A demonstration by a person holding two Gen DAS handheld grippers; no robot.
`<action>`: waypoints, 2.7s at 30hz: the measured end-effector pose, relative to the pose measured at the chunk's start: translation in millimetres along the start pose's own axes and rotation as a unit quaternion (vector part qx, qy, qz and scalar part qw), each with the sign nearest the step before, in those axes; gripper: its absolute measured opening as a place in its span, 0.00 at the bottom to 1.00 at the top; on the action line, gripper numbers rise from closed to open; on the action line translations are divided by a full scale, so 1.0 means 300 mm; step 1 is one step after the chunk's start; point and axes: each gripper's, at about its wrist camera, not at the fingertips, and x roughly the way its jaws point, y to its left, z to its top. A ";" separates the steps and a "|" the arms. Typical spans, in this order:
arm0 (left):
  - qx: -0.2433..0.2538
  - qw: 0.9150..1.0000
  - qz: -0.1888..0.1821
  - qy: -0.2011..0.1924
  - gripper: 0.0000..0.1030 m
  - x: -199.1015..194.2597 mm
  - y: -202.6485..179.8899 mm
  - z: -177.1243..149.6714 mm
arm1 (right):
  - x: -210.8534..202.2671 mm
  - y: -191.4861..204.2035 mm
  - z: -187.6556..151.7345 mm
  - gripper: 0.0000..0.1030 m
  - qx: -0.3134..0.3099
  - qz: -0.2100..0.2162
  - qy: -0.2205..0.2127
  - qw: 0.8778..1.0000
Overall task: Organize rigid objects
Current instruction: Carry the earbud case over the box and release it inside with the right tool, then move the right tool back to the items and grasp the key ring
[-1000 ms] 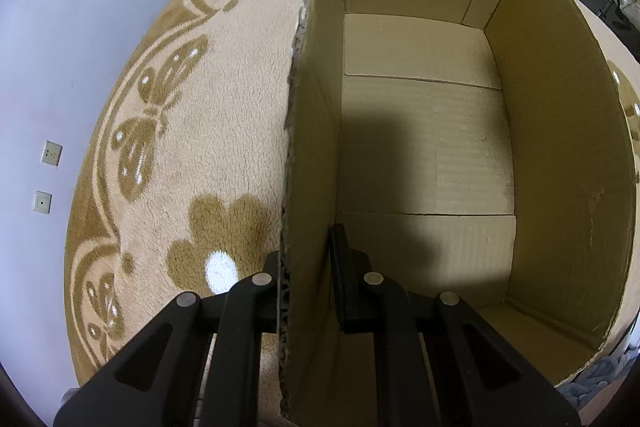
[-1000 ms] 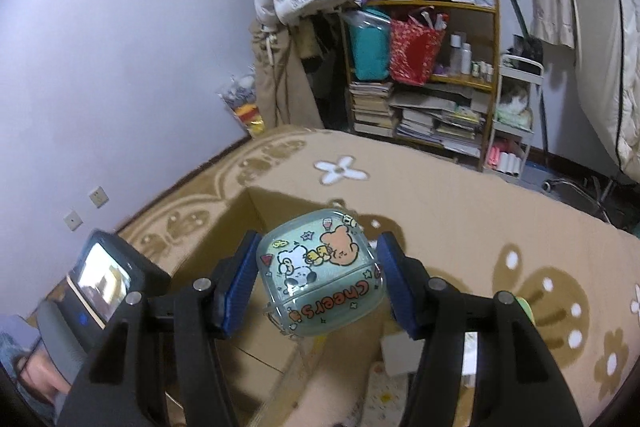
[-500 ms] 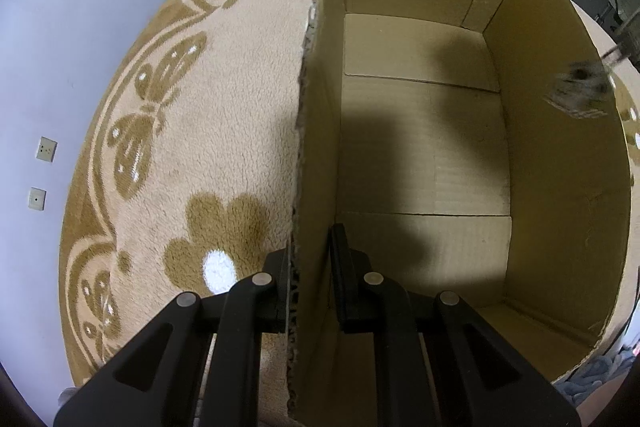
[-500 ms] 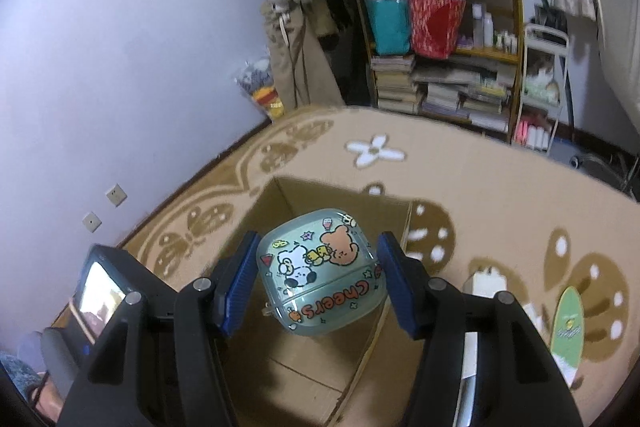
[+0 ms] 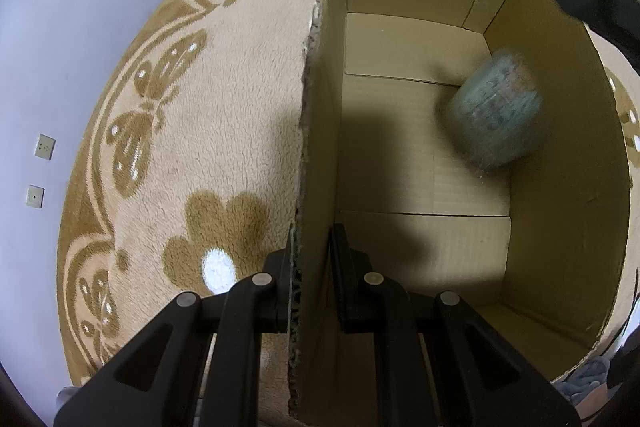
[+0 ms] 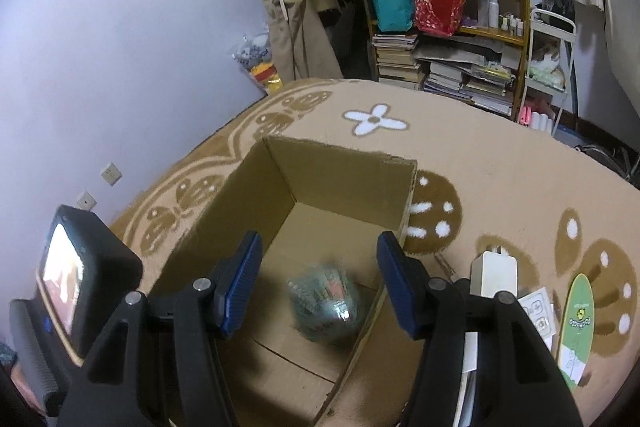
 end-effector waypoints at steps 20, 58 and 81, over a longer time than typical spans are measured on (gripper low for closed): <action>-0.002 1.000 0.006 0.000 0.12 -0.003 0.005 0.002 | -0.118 -0.215 -0.087 1.00 0.037 -0.074 0.021 0.996; 0.000 1.000 0.006 -0.002 0.12 -0.003 0.002 -0.010 | -0.004 -0.220 -0.411 0.43 0.104 -0.019 0.225 0.969; 0.003 1.000 0.007 -0.003 0.13 -0.008 0.000 -0.013 | 0.128 -0.137 -0.512 0.32 0.055 -0.070 0.246 0.965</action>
